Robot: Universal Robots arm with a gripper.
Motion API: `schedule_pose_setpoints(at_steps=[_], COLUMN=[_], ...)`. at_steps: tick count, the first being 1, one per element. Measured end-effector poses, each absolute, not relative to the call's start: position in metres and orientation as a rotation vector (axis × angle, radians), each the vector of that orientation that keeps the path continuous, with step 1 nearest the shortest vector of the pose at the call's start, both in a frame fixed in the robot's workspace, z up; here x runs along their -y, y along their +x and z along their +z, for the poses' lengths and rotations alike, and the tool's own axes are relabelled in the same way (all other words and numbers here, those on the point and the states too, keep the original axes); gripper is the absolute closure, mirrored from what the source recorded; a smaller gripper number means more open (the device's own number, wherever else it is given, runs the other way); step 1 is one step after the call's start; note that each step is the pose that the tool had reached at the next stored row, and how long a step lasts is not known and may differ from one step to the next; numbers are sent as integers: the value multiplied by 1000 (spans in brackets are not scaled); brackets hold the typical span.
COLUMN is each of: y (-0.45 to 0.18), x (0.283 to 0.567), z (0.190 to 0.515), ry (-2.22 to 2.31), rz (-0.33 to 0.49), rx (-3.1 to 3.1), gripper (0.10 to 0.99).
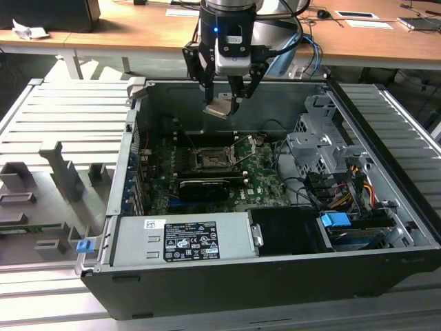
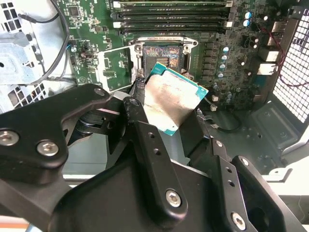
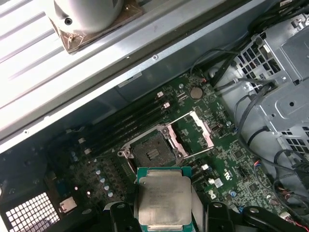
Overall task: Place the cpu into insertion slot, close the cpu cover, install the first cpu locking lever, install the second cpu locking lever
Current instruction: 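Place the cpu into insertion slot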
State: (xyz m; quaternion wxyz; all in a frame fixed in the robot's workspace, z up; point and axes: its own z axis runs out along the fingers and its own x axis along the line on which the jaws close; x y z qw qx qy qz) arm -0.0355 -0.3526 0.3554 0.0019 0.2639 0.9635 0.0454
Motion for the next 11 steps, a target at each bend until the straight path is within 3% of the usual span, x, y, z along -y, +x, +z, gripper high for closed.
schedule_pose_setpoints(at_steps=[11], y=[-35], x=[353], z=[355], ry=[866], rz=[142], rx=[-3011], gripper=[557])
